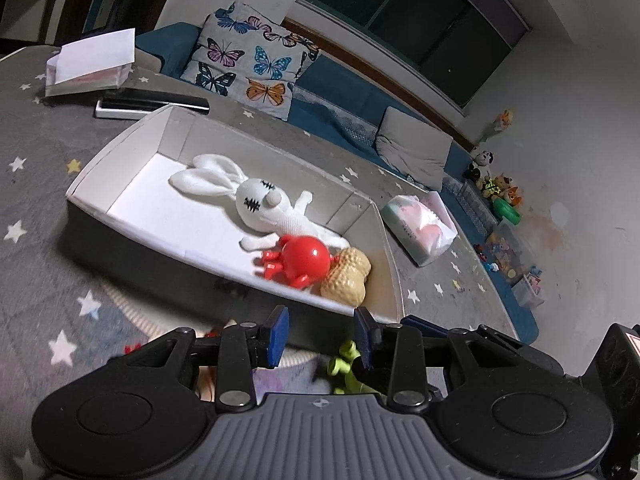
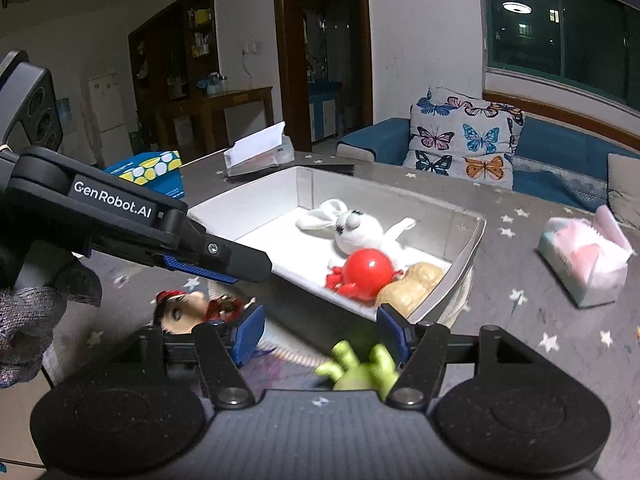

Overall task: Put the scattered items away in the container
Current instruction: 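Withdraw the left tool and move it to the green alien toy, then grasp the green alien toy with the left tool and lift it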

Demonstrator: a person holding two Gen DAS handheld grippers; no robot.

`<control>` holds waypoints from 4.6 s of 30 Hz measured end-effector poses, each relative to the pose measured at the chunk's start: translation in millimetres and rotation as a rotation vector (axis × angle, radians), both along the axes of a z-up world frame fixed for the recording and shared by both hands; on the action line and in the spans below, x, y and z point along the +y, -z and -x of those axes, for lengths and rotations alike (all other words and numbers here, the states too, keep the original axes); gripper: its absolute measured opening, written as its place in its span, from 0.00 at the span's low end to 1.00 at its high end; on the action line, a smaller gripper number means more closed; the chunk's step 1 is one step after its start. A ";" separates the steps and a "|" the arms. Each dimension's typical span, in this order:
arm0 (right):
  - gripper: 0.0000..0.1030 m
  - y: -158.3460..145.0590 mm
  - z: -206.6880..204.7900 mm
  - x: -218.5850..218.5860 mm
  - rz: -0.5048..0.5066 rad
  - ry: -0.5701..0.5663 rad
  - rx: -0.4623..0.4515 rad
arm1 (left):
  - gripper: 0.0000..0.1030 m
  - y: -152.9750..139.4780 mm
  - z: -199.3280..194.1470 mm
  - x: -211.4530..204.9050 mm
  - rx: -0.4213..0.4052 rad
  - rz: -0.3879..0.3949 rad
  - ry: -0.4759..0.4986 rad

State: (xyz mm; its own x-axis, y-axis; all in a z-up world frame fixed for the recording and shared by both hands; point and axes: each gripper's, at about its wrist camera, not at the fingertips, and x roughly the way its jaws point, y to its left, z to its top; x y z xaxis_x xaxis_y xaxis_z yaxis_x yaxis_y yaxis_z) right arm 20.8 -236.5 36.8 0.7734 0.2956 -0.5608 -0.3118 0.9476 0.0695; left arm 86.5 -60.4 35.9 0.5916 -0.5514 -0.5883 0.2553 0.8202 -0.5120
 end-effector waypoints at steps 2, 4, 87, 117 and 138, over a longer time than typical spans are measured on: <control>0.66 3.4 5.9 3.6 0.000 -0.003 0.001 | 0.37 2.3 5.9 0.2 0.000 -0.001 0.004; 0.66 6.6 11.7 7.8 0.011 -0.007 -0.003 | 0.37 4.7 11.3 -0.5 0.000 -0.008 0.007; 1.00 69.3 2.5 -18.1 -0.063 0.127 0.084 | 0.27 69.5 -37.0 -42.8 0.174 0.173 0.061; 0.88 61.1 10.1 -17.3 -0.040 0.113 0.038 | 0.16 73.1 -38.3 -19.1 0.220 0.221 0.007; 0.55 52.1 17.1 -31.0 -0.144 0.137 0.045 | 0.24 76.0 -38.2 -26.7 0.250 0.251 0.008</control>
State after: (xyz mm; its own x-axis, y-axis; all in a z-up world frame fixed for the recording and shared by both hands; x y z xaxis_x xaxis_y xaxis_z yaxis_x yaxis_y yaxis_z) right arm 3.7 -267.5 -15.3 0.7871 0.2692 -0.5549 -0.1742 0.9601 0.2187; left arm 124.7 -87.0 -40.1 0.4415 -0.7008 -0.5603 0.1020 0.6596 -0.7447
